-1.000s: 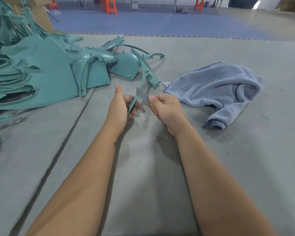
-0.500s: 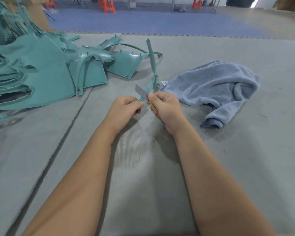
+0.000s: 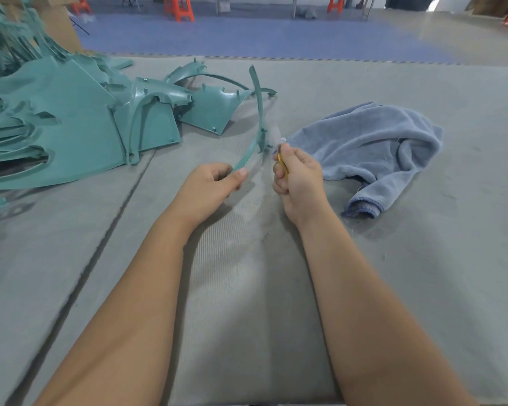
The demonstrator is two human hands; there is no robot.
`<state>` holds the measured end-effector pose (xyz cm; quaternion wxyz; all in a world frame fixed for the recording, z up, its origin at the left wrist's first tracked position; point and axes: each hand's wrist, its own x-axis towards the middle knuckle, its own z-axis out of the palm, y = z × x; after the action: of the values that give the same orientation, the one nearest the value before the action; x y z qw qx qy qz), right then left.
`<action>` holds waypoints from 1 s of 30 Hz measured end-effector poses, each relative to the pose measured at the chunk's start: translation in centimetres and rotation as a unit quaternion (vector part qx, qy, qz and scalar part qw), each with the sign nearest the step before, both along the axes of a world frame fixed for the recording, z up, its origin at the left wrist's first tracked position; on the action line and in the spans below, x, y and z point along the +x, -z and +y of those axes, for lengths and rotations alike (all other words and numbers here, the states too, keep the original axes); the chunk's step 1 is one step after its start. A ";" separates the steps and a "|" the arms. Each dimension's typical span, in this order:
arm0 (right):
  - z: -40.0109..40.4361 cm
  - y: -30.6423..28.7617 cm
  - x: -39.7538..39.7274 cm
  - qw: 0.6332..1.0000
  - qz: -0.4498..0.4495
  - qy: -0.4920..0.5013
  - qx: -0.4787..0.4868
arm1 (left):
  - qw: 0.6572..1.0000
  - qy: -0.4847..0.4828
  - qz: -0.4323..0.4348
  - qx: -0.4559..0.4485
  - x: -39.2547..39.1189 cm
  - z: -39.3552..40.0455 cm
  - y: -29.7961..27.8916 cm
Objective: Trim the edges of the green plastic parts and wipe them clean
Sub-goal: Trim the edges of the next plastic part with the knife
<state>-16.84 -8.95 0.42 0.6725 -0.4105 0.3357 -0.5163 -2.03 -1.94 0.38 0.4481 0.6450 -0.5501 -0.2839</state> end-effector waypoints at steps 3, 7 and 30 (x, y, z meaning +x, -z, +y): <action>-0.1 -0.3 -0.4 0.999 -0.038 -0.022 0.028 | 1.000 0.006 0.009 -0.001 0.2 -0.1 0.1; 0.2 -0.2 -0.1 0.998 0.037 -0.049 -0.014 | 0.999 0.017 0.042 0.010 0.6 -0.4 0.0; 0.9 0.0 0.5 0.969 0.186 -0.076 -0.141 | 0.996 0.011 -0.068 -0.065 0.5 -0.5 0.9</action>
<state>-16.29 -8.09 0.42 0.5704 -0.6145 0.3465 -0.4208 -1.51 -2.43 -0.48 0.4475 0.6263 -0.6035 -0.2081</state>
